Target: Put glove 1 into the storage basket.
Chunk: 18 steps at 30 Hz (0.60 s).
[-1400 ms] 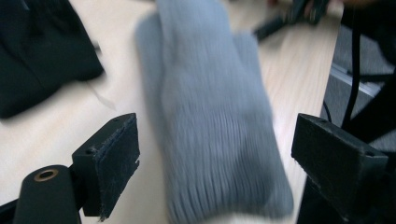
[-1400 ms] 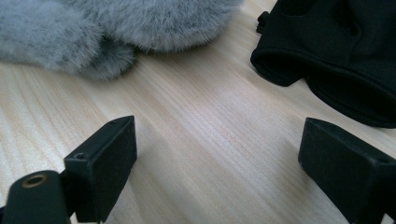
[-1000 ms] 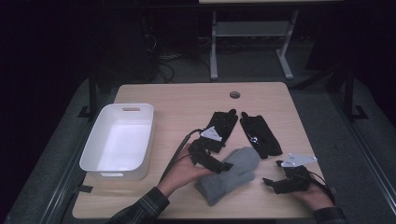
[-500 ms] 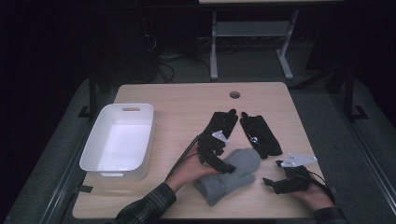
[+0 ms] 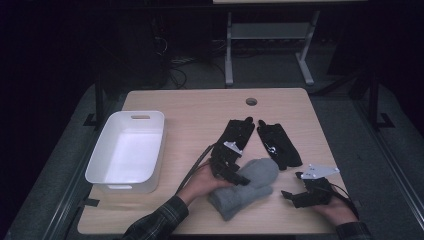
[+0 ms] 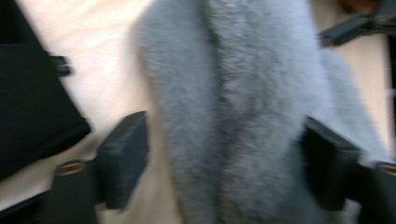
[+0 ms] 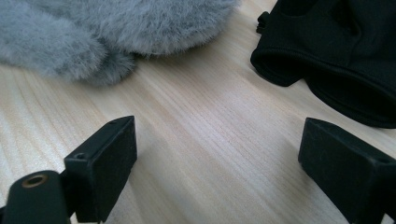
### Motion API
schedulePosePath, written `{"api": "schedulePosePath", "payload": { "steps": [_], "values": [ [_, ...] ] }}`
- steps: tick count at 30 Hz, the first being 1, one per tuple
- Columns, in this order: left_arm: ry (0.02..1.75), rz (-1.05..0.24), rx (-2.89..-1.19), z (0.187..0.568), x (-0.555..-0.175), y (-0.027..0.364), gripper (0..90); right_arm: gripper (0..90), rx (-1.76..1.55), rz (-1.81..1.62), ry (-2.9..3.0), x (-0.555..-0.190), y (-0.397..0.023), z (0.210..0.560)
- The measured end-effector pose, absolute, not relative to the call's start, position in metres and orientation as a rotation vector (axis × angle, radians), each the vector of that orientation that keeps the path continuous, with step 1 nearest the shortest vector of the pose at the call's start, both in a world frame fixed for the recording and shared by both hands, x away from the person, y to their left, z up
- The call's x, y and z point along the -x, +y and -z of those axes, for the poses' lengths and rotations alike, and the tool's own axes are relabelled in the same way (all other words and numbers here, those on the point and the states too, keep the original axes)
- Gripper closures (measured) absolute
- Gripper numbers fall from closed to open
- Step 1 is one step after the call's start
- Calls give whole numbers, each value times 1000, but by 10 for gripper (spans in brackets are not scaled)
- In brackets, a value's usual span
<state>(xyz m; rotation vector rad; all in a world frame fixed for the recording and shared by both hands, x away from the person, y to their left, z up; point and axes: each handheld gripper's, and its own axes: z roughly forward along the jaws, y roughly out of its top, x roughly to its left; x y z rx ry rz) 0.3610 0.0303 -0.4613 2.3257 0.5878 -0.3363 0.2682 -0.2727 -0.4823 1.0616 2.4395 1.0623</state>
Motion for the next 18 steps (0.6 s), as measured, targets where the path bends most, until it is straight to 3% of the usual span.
{"api": "schedulePosePath", "payload": {
  "steps": [6, 10, 18],
  "values": [
    [573, 460, -2291, 466, -366, 33, 537, 113, -1059, -1061, 2441, -268, -273, 482],
    [546, 461, -2290, 465, -368, 36, 684, 113, -1059, -1061, 2440, -268, -273, 482],
    [539, 402, -2303, 455, -362, 34, 752, 113, -1060, -1061, 2440, -268, -273, 482]
  ]
}}
